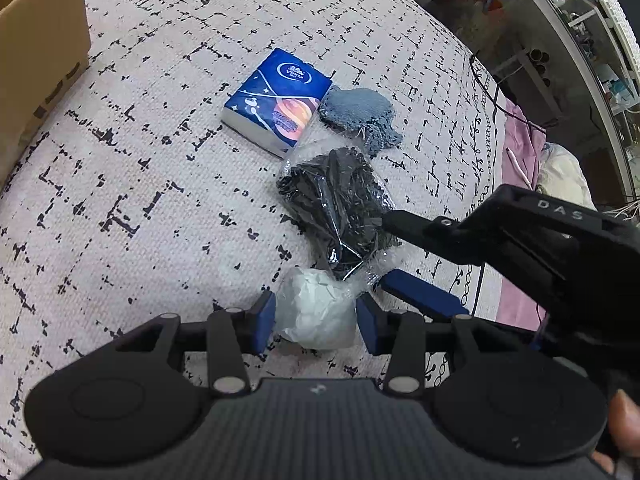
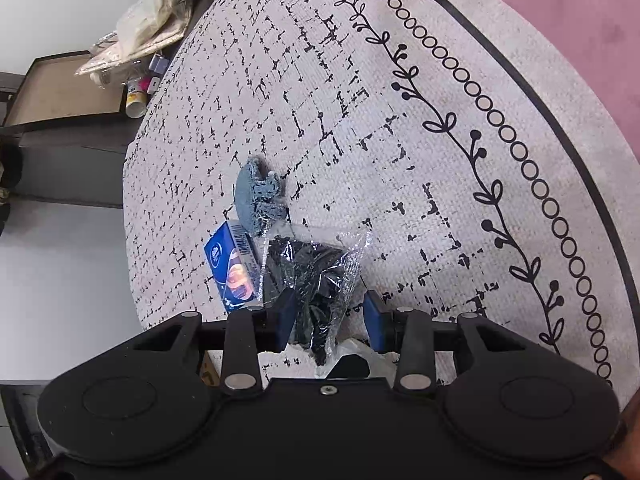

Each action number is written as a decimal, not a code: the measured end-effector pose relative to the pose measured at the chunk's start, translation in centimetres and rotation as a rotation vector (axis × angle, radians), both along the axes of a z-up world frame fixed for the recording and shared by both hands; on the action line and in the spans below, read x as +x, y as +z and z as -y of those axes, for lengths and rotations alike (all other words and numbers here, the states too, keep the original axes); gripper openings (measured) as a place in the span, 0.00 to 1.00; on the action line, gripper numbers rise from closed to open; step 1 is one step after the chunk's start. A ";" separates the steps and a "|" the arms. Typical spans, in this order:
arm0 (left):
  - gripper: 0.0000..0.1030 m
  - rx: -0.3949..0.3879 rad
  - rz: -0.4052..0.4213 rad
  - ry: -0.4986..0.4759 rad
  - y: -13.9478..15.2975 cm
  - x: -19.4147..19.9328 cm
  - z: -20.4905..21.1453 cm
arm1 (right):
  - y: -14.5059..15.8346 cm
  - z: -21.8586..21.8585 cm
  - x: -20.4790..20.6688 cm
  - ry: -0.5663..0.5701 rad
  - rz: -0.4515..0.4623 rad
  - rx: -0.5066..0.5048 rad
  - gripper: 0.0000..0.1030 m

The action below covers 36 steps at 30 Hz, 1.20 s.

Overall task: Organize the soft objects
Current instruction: 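Grasp the clear bag with white fluff with the left tool while the right tool grasps the black bag, then carry the white bag with the left tool while the right tool carries the black bag to the box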

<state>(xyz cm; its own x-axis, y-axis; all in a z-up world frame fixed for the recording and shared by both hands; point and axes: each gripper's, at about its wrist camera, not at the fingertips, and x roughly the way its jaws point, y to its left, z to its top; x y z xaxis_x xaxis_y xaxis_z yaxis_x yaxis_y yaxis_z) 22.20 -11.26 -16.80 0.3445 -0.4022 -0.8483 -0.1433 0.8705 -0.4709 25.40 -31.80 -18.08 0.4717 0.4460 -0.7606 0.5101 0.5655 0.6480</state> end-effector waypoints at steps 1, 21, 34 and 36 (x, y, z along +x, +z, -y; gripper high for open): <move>0.42 -0.004 -0.002 0.002 0.0 0.1 -0.1 | -0.1 -0.1 0.1 0.004 0.001 0.005 0.20; 0.42 0.062 0.103 0.075 5.2 -1.6 -3.6 | 5.6 -0.7 -1.9 0.048 0.258 0.011 0.00; 0.42 0.101 0.185 0.098 9.3 -3.5 -5.4 | 8.8 -2.1 -3.6 0.106 0.374 -0.002 0.00; 0.42 0.106 0.195 0.103 9.8 -3.9 -5.8 | 9.1 -2.3 -3.8 0.116 0.388 -0.004 0.00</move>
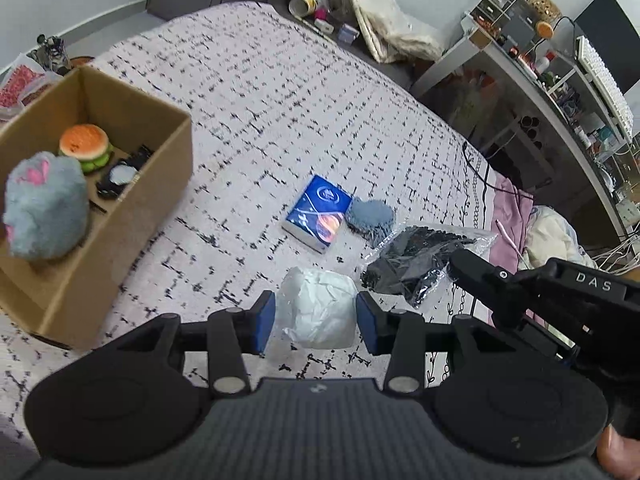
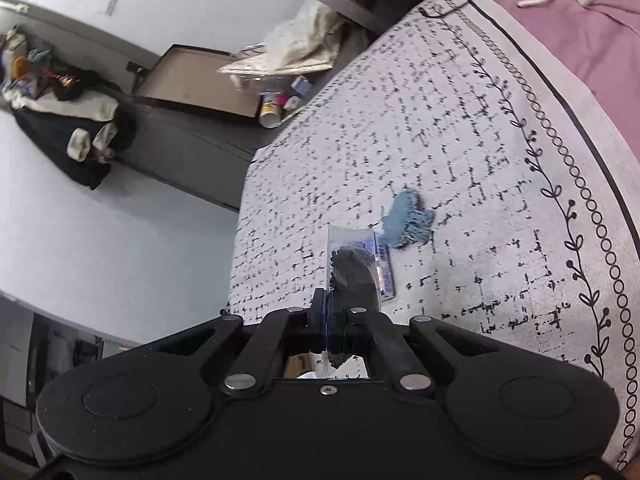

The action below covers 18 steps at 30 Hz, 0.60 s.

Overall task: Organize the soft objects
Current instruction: 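Carry the white bag with the left tool while the right tool carries the black bag to the box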

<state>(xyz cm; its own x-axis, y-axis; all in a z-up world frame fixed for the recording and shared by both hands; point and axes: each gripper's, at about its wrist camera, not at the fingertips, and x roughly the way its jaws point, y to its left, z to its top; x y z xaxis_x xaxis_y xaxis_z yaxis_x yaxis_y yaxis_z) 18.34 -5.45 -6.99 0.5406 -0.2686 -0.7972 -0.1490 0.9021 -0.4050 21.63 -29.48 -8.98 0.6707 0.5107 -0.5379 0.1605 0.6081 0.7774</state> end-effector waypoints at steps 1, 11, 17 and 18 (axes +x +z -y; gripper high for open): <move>0.42 0.002 0.004 0.003 0.2 -0.1 -0.2 | 0.2 -0.1 -0.1 0.007 0.008 0.000 0.00; 0.42 0.019 0.047 0.030 2.4 -1.1 -2.6 | 2.2 -1.7 -0.9 0.065 0.092 -0.020 0.00; 0.42 0.029 0.070 0.049 3.5 -1.6 -4.2 | 3.6 -3.0 -1.7 0.105 0.150 -0.026 0.00; 0.42 0.030 0.072 0.052 3.7 -1.7 -4.5 | 3.8 -3.3 -1.7 0.109 0.156 -0.031 0.00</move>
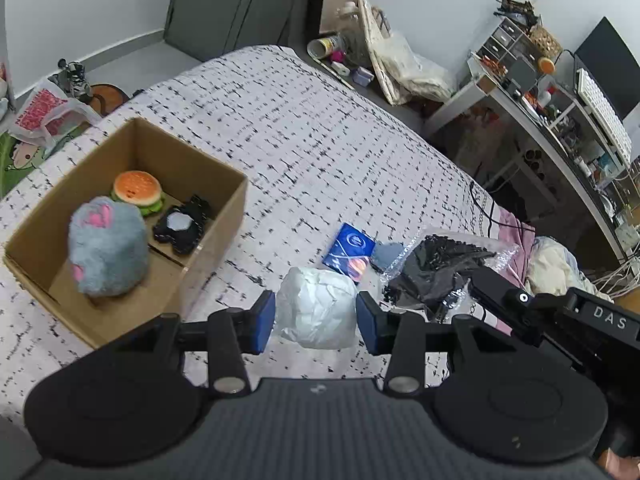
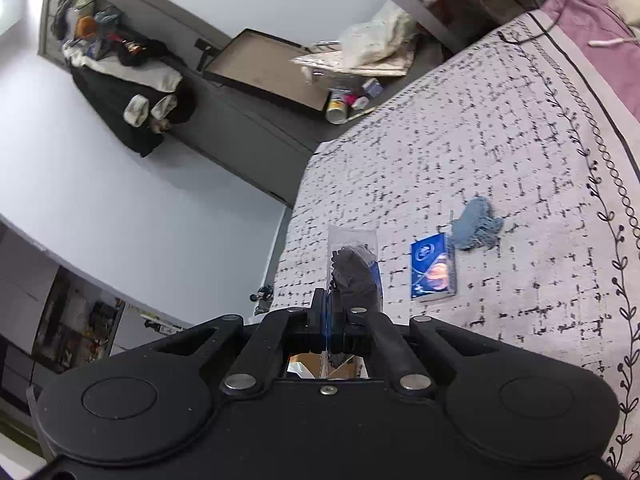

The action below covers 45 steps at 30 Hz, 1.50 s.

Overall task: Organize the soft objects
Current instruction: 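Carry the white bag with the left tool while the right tool carries the black bag to the box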

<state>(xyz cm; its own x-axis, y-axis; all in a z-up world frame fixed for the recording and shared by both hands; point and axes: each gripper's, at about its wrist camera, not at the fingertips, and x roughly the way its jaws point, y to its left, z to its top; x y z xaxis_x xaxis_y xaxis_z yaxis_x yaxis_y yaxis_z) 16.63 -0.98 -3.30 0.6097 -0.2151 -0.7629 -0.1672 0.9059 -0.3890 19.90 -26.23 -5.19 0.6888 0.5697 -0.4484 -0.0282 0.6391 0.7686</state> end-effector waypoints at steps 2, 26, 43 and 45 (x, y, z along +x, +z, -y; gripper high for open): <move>0.42 0.004 0.007 0.007 0.3 -0.1 -0.6 | 0.3 -0.4 -0.1 0.005 0.013 -0.007 0.00; 0.42 0.034 0.045 0.118 1.4 -1.0 -9.9 | 2.1 -6.8 -1.0 0.118 0.127 -0.053 0.00; 0.42 -0.013 -0.072 0.119 -3.7 -1.0 -13.9 | 1.0 -13.3 -1.4 0.236 0.093 -0.082 0.00; 0.42 -0.020 -0.078 0.124 -4.1 -1.1 -14.4 | 0.7 -14.0 -1.4 0.247 0.089 -0.089 0.00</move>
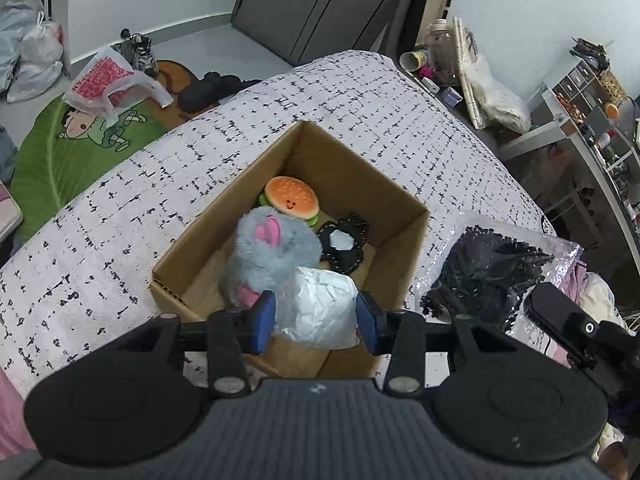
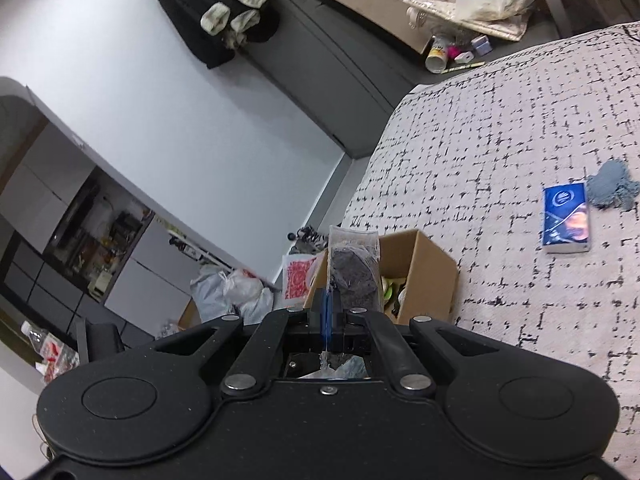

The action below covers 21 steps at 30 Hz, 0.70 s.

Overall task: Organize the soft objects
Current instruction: 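Carry the white bag with the left tool while the right tool carries the black bag to the box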

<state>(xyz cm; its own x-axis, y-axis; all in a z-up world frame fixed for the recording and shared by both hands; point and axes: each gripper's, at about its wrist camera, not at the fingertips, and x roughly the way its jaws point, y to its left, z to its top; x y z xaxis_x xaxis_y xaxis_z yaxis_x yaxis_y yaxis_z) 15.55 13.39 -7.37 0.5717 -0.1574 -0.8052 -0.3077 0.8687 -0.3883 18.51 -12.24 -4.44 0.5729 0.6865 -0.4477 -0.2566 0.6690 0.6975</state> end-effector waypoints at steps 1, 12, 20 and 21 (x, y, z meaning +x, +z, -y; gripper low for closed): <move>0.42 -0.003 -0.006 0.005 -0.2 0.0 -0.3 | -0.1 -0.4 0.0 0.005 -0.001 -0.003 0.00; 0.51 0.009 -0.065 0.013 -1.2 0.5 -2.2 | -0.7 -3.8 0.6 0.028 -0.005 -0.048 0.00; 0.55 0.033 -0.050 0.022 0.2 0.2 -2.6 | -1.5 -4.8 1.0 0.049 -0.034 -0.060 0.10; 0.55 0.037 -0.047 0.020 0.4 0.1 -2.5 | -1.5 -4.7 1.0 0.050 -0.043 -0.060 0.13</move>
<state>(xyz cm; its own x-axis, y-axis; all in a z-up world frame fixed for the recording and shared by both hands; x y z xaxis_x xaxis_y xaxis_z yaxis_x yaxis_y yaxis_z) 15.70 15.87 -7.01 0.5358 -0.1160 -0.8363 -0.3419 0.8759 -0.3405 19.55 -7.53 -5.98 0.5175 0.6850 -0.5127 -0.2616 0.6972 0.6675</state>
